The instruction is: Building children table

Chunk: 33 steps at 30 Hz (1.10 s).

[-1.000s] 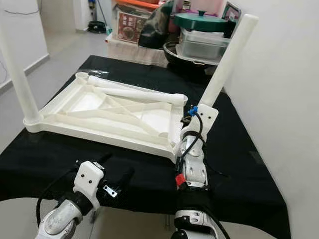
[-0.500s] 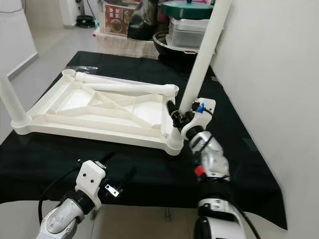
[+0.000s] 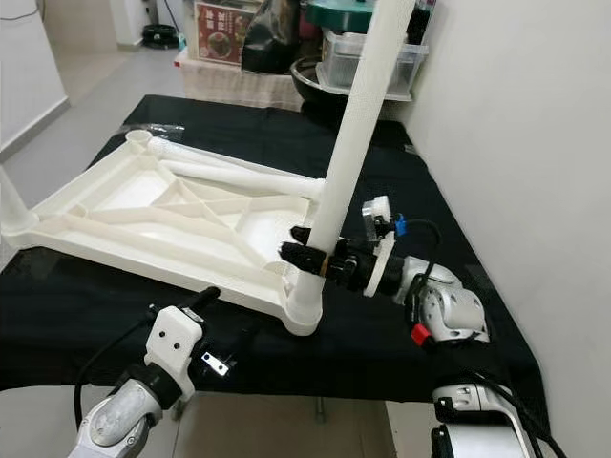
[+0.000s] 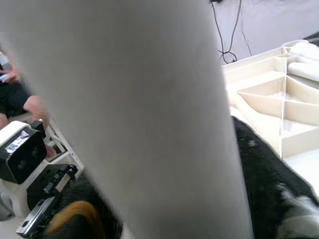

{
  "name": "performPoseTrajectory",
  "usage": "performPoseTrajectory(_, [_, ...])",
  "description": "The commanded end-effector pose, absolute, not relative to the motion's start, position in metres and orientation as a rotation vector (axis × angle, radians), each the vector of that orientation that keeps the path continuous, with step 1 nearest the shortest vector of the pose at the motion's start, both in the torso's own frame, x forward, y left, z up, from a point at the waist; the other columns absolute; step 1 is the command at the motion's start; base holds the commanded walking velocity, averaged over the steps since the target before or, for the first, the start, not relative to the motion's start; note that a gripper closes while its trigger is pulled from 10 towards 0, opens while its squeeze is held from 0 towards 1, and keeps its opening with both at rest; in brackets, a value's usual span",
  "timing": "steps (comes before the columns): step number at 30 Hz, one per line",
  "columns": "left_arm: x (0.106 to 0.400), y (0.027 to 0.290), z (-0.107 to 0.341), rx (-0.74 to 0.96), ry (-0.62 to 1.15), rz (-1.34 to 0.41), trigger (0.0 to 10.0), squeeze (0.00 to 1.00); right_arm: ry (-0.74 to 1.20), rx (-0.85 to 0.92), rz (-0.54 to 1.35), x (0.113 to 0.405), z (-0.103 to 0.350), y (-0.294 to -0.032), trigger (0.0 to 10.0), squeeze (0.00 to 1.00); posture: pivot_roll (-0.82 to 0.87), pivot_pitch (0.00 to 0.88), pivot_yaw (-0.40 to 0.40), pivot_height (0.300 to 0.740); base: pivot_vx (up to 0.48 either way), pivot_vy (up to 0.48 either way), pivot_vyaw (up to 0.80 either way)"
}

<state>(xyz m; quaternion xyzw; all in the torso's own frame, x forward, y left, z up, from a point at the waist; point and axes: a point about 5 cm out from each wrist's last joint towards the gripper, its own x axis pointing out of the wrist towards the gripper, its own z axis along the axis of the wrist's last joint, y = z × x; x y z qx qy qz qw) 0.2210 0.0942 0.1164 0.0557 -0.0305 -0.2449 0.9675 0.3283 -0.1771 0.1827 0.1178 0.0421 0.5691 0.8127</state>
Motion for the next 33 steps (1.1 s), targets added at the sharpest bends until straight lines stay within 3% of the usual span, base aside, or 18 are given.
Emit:
performPoseTrajectory(1, [0.22,0.093,0.113,0.116,-0.051,-0.506,10.0,0.0,0.091,0.222,1.257,0.329,0.183,-0.172,0.0,0.0,0.13,0.0,-0.123,0.74,0.0,0.0,0.0])
performPoseTrajectory(10, [0.219,0.093,0.113,0.118,-0.053,-0.509,10.0,0.0,0.011,0.13,1.025,0.343,0.176,-0.167,0.0,0.0,0.13,0.0,-0.12,0.74,0.0,0.0,0.0])
performPoseTrajectory(12, [0.219,0.093,0.113,0.118,-0.051,-0.51,10.0,0.0,-0.015,0.163,0.797,0.351,0.177,-0.174,0.0,0.0,0.13,0.0,-0.115,0.74,0.0,0.0,0.0])
performPoseTrajectory(14, [0.219,0.093,0.113,0.119,-0.05,-0.511,10.0,0.0,-0.018,0.176,0.707,0.355,0.176,-0.178,0.0,0.0,0.13,0.0,-0.115,0.74,0.0,0.0,0.0])
performPoseTrajectory(16, [0.218,0.094,0.113,0.12,-0.047,-0.514,10.0,0.0,0.013,0.236,0.317,0.365,0.168,-0.194,0.0,0.0,0.12,0.0,-0.11,0.74,0.0,0.0,0.0])
performPoseTrajectory(17, [0.218,0.094,0.113,0.12,-0.047,-0.514,10.0,0.0,0.013,0.236,0.317,0.365,0.168,-0.194,0.0,0.0,0.12,0.0,-0.11,0.74,0.0,0.0,0.0])
performPoseTrajectory(18, [0.218,0.094,0.113,0.121,-0.046,-0.516,10.0,0.0,0.044,0.254,0.121,0.366,0.161,-0.204,0.0,0.0,0.12,0.0,-0.108,0.74,0.0,0.0,0.0])
performPoseTrajectory(20, [0.218,0.094,0.113,0.121,-0.046,-0.516,10.0,0.0,0.044,0.254,0.121,0.366,0.161,-0.204,0.0,0.0,0.12,0.0,-0.108,0.74,0.0,0.0,0.0])
performPoseTrajectory(23, [0.218,0.093,0.112,0.123,-0.044,-0.52,10.0,0.0,0.099,0.214,-0.314,0.349,0.142,-0.216,0.0,0.0,0.13,0.0,-0.111,0.74,0.0,0.0,0.0])
performPoseTrajectory(26, [0.218,0.093,0.112,0.124,-0.044,-0.519,10.0,0.0,0.13,0.2,-0.445,0.335,0.134,-0.206,0.0,0.0,0.13,0.0,-0.115,0.74,0.0,0.0,0.0])
performPoseTrajectory(30, [0.218,0.093,0.112,0.124,-0.044,-0.518,10.0,0.0,0.14,0.2,-0.469,0.331,0.133,-0.201,0.0,0.0,0.13,0.0,-0.116,0.74,0.0,0.0,0.0])
performPoseTrajectory(31, [0.219,0.092,0.112,0.123,-0.043,-0.518,10.0,0.0,0.135,0.243,-0.429,0.333,0.133,-0.181,10.0,0.0,0.13,0.0,-0.117,0.74,0.0,0.0,0.0])
performPoseTrajectory(32, [0.219,0.092,0.112,0.123,-0.043,-0.518,10.0,0.0,0.135,0.243,-0.429,0.333,0.133,-0.181,10.0,0.0,0.13,0.0,-0.117,0.74,0.0,0.0,0.0])
performPoseTrajectory(33, [0.219,0.092,0.111,0.123,-0.042,-0.518,10.0,0.0,0.11,0.268,-0.387,0.337,0.135,-0.173,10.0,1.0,0.13,0.0,-0.116,0.74,0.0,0.0,0.0])
